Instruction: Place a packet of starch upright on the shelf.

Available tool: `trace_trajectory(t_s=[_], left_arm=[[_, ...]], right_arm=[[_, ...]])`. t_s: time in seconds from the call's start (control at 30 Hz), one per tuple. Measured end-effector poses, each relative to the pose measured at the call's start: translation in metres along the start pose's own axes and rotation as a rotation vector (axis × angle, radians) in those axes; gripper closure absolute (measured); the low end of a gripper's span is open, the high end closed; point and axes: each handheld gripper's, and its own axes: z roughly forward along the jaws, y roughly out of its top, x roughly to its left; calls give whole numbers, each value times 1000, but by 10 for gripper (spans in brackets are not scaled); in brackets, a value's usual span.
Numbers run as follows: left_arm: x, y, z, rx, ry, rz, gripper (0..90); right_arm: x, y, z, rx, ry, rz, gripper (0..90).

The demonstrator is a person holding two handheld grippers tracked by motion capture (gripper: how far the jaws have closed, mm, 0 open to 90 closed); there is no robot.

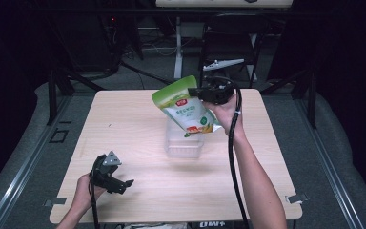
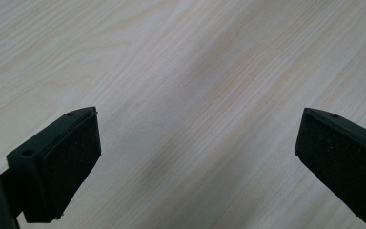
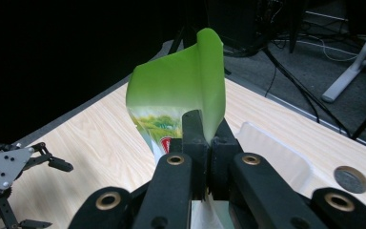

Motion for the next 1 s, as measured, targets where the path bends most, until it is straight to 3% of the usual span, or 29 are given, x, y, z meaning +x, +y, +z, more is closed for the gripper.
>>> trace_trajectory(t_s=[0.57, 1.0], left_arm=[[0, 0, 0, 1, -3, 3, 16], [0, 0, -1, -4, -5, 2, 17]], right_arm=[[3, -24, 47, 14, 62, 57, 886], [-5, -48, 73, -24, 108, 127, 886]])
